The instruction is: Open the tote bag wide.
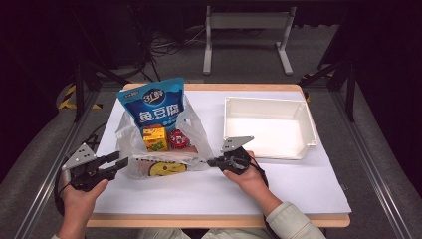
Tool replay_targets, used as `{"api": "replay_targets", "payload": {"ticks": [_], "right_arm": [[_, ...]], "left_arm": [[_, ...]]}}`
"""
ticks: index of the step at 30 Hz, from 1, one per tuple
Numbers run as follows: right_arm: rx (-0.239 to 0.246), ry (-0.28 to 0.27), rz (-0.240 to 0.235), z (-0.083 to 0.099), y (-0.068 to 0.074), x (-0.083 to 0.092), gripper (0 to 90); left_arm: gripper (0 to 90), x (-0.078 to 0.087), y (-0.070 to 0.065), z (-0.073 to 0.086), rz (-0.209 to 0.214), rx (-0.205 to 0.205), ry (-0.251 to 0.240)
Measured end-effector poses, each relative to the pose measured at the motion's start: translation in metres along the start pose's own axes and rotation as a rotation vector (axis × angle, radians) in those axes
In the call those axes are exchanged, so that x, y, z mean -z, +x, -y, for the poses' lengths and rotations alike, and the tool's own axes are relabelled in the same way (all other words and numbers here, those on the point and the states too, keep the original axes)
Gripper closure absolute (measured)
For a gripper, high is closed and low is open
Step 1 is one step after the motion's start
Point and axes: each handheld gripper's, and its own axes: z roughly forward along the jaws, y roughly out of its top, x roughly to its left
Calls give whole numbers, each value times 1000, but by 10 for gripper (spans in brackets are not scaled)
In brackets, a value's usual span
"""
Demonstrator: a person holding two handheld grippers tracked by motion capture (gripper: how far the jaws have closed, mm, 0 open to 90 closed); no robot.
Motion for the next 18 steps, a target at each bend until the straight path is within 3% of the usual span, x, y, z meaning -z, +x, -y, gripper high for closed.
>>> {"api": "replay_targets", "payload": {"ticks": [1, 6, 8, 13, 18], "right_arm": [[0, 0, 1, 0, 0, 0, 894], [-3, 3, -2, 0, 1, -2, 894], [-3, 3, -3, 0, 1, -3, 894], [-3, 1, -8, -1, 1, -3, 893], [-6, -1, -10, 0, 1, -2, 893]], "left_arm": [[607, 6, -8, -4, 21, -22, -17], [607, 14, -24, -12, 43, -68, -47], [605, 13, -29, -16, 84, -92, -58], [532, -1, -29, -20, 108, -98, -40], [376, -20, -25, -25, 144, -80, -28]]}}
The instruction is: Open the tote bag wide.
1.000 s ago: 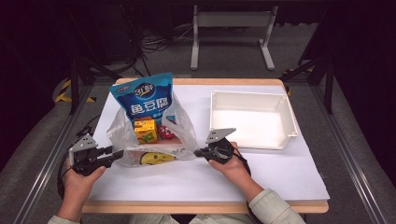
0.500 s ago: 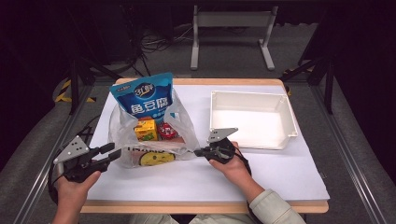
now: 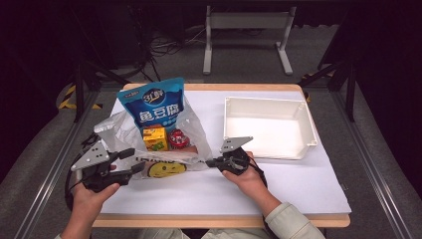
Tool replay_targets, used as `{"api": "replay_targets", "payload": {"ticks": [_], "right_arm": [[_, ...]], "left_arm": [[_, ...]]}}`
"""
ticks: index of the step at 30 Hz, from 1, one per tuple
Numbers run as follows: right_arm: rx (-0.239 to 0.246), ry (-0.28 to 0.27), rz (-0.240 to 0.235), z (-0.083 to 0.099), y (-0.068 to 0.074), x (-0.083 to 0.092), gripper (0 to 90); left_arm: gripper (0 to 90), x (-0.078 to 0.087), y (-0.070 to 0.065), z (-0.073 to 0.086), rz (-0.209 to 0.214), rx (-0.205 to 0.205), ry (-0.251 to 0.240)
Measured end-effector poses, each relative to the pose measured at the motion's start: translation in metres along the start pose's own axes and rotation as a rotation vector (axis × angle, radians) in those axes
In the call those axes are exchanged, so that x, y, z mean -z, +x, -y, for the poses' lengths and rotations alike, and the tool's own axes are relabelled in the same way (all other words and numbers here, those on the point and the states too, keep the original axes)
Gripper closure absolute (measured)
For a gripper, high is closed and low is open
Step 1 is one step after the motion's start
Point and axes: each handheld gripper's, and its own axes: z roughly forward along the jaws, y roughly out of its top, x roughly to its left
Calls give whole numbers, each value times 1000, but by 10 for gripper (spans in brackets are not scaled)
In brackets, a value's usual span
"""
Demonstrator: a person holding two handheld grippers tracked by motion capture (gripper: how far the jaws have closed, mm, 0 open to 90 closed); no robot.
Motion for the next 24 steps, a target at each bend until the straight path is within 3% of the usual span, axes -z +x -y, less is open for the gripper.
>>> {"api": "replay_targets", "payload": {"ticks": [2, 7, 12, 20, 24], "right_arm": [[-1, 0, -2, 0, 0, 0, 892], [0, -4, -6, 1, 0, 0, 885], [-1, -4, -8, 2, 0, 0, 885], [4, -7, -13, 1, 1, -1, 886], [5, -5, -15, 1, 1, -1, 887]], "left_arm": [[324, -6, 5, -1, 2, 2, -2], [301, -12, 23, 3, 5, 31, -19], [271, -21, 38, 9, -9, 35, 3], [228, -37, 55, 19, -25, 47, 81], [234, -40, 57, 22, -18, 46, 111]]}}
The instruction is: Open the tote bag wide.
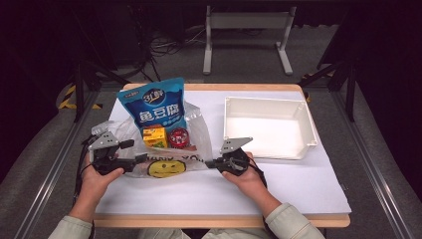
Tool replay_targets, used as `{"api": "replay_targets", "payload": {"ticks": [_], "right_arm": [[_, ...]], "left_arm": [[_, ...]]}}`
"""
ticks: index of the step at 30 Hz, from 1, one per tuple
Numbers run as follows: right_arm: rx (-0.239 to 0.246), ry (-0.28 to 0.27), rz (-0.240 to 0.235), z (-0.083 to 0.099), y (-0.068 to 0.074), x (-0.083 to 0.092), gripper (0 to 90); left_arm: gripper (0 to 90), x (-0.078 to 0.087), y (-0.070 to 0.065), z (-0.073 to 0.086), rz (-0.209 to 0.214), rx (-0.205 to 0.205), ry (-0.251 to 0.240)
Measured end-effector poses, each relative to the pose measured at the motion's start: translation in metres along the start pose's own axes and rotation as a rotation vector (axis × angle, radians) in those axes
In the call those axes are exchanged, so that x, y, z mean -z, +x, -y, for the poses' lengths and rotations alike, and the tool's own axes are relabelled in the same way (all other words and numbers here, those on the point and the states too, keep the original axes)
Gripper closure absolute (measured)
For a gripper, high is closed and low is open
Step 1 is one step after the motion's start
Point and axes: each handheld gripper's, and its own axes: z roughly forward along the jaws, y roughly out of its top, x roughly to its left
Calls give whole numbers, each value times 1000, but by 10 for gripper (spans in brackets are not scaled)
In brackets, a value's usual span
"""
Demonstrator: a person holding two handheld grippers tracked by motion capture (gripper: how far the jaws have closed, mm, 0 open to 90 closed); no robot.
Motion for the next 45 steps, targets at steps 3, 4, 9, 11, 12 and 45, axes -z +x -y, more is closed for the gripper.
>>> {"api": "replay_targets", "payload": {"ticks": [3, 4, 9, 11, 12, 45], "right_arm": [[1, -1, -2, 0, 0, 0, 887], [1, 0, -3, 0, 0, 0, 886], [3, -2, -7, 0, 1, 0, 887], [3, -2, -9, 0, 0, 0, 887], [3, -2, -9, 0, 0, 0, 887], [14, 70, -9, -1, -1, -9, 899]], "left_arm": [[258, -2, -1, 0, 0, -9, 22], [275, -5, -2, 1, -1, -17, 45], [434, -7, -4, 3, -7, -39, 82], [576, -5, -5, 2, -7, -49, 84], [576, -3, -6, 2, 0, -58, 80], [895, 20, -24, 33, 158, -58, 189]]}}
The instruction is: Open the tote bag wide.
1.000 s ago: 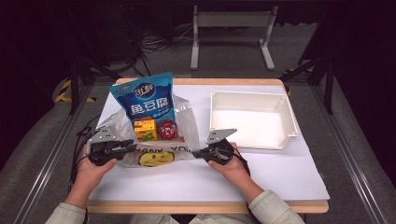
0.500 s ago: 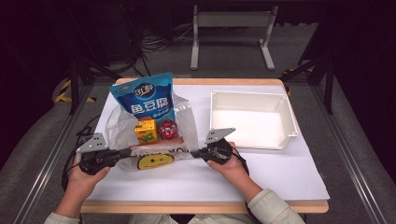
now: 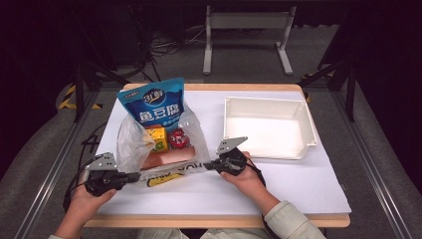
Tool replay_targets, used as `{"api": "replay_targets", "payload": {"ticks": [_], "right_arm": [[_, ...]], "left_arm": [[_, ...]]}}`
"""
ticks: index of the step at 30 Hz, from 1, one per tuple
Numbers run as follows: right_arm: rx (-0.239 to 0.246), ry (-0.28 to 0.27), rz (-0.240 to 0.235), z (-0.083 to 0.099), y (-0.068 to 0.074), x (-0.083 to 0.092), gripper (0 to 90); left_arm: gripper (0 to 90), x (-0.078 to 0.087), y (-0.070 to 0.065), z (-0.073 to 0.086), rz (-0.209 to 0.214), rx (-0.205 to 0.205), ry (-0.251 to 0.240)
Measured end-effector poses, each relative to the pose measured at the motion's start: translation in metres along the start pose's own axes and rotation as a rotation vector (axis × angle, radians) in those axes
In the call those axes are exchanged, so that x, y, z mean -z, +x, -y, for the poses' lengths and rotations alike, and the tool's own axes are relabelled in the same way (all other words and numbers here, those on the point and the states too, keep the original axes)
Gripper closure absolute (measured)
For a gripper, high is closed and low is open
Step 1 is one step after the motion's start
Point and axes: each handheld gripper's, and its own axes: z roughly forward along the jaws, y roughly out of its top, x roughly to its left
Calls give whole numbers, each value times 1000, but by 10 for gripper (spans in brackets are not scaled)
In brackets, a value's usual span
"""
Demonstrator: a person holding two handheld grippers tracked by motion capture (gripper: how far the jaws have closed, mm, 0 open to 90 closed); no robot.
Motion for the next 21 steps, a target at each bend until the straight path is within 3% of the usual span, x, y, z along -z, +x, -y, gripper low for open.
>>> {"api": "replay_targets", "payload": {"ticks": [8, 14, 17, 21], "right_arm": [[-15, 107, 38, 3, -2, -9, 899], [-52, 116, 44, 5, -8, -6, 899], [-50, 115, 46, 5, -7, -6, 899], [-53, 114, 47, 5, -7, -6, 899]], "left_arm": [[889, -10, 8, 5, -7, 10, 58], [881, -11, 12, 7, -16, 32, 61], [860, -5, 9, 6, -20, 30, 29], [765, 7, 3, 2, -9, -11, -37]]}}
